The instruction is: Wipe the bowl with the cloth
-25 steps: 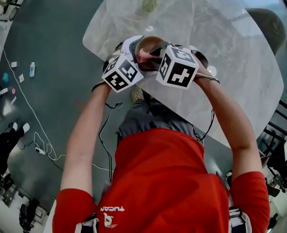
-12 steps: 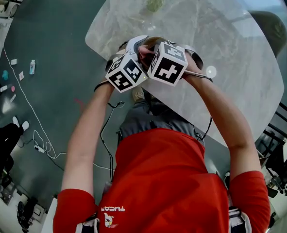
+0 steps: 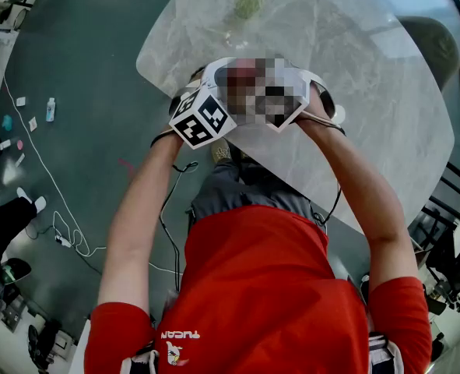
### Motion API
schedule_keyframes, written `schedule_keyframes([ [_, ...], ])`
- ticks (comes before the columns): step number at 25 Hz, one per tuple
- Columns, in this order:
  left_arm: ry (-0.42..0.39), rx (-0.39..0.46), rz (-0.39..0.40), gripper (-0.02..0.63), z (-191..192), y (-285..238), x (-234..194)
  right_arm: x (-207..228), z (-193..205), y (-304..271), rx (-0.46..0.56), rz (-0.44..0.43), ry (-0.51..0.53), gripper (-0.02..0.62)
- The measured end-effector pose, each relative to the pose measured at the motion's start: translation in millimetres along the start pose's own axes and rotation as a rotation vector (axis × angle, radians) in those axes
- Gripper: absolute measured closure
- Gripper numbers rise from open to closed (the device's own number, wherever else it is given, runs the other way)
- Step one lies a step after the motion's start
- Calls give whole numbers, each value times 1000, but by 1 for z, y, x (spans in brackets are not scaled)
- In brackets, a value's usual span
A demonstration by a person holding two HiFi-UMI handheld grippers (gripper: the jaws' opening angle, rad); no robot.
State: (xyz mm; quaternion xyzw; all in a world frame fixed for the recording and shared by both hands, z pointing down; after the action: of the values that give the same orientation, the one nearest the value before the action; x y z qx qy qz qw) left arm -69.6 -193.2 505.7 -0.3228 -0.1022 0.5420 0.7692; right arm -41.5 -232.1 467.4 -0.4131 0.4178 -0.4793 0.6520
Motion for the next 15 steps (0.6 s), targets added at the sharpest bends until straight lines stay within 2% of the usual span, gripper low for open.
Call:
schedule_keyframes([
  [4,-4,3,1,25,-1,0,0,-4,7,6,-27,-25,7,574],
  [15,-6,0,3,25,-1,-1,0,-44,-6,1,-43,-222,116,574],
])
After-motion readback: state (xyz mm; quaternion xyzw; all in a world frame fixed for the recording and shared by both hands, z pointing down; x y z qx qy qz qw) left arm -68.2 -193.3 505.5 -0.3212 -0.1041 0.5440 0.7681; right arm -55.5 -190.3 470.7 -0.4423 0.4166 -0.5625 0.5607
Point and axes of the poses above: the fingertips, and each gripper's own axes: y backward along the fingers, x to its right, z out of its underside, the point moved 5 cm from there along y, backward along the fingers, and after that the axes turned 11 degrees about y, right-handed, at the moved point
